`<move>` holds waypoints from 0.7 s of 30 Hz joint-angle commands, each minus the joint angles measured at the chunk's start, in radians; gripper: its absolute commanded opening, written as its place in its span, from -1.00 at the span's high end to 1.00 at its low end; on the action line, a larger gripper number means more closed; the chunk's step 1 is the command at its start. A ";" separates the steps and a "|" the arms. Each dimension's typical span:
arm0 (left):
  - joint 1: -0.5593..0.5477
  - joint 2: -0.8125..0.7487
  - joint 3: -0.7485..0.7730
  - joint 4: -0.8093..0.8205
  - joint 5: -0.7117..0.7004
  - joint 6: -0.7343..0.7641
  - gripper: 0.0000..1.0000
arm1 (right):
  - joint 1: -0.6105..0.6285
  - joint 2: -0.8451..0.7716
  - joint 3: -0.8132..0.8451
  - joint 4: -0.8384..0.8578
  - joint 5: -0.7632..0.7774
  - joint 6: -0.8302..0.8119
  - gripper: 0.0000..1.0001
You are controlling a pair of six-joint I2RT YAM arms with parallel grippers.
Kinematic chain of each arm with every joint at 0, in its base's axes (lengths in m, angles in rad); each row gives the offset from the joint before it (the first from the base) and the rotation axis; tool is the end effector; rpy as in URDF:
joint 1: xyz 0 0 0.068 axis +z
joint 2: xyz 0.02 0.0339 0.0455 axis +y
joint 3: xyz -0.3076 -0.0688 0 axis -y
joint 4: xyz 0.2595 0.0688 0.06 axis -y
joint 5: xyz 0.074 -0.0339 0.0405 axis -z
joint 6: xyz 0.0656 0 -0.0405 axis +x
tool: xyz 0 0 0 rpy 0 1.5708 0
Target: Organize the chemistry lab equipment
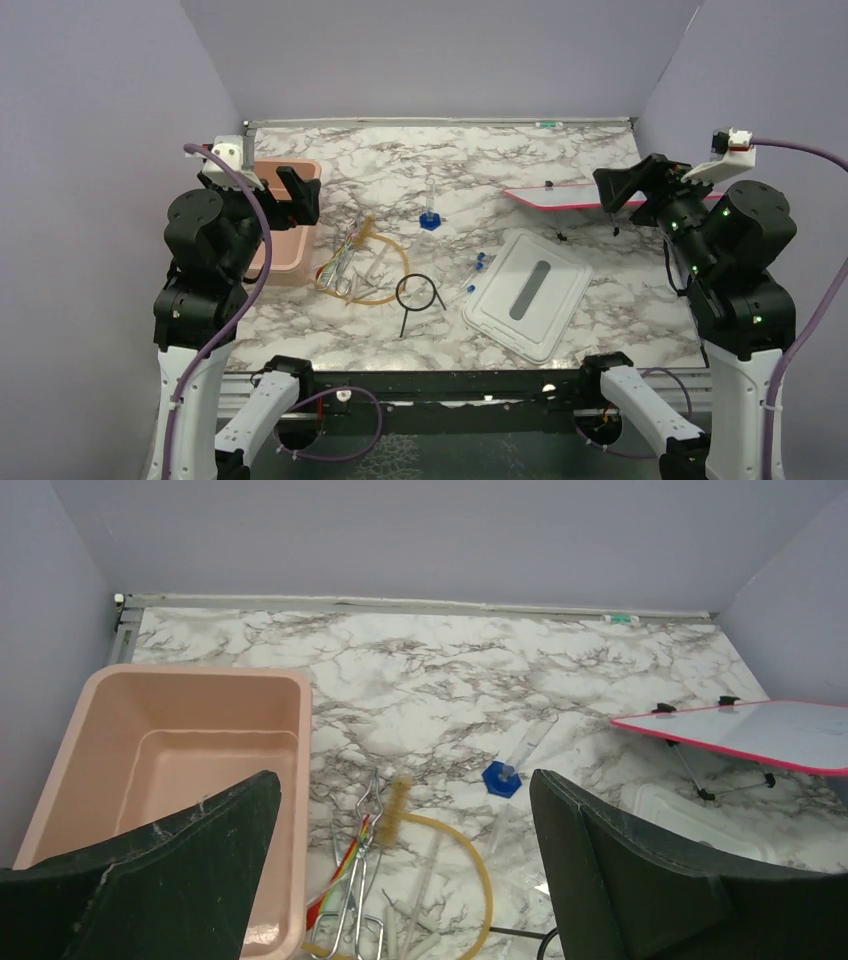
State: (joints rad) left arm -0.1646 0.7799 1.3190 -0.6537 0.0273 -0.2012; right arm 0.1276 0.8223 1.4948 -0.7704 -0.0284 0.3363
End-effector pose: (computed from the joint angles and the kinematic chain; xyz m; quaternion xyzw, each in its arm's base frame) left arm 0.1298 -0.0234 0.4986 -0.0046 0.7464 -0.1310 0.6524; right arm 0.1140 0.0165 0.5338 0.0677 0.7377 0.1646 0.6512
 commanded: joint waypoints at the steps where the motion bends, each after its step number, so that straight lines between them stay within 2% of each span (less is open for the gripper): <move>1: 0.005 -0.014 -0.009 0.002 0.055 -0.011 -0.96 | -0.011 -0.015 -0.031 -0.048 -0.075 0.011 -0.75; 7: 0.006 -0.028 -0.056 0.039 0.117 -0.017 -0.97 | -0.014 -0.052 -0.084 -0.111 -0.049 0.028 -0.76; 12: 0.003 -0.080 -0.116 0.074 0.165 -0.024 -0.97 | -0.016 -0.101 -0.123 -0.175 0.042 0.077 -0.73; 16: -0.027 -0.097 -0.142 0.082 0.196 -0.027 -0.97 | -0.017 -0.133 -0.130 -0.296 0.141 0.162 -0.67; 21: -0.077 -0.118 -0.174 0.091 0.201 -0.018 -0.97 | -0.018 -0.179 -0.218 -0.432 0.279 0.282 -0.55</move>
State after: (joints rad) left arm -0.2104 0.6823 1.1687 -0.6121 0.1890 -0.2203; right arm 0.1158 0.6693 1.3407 -1.0378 0.0994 0.4973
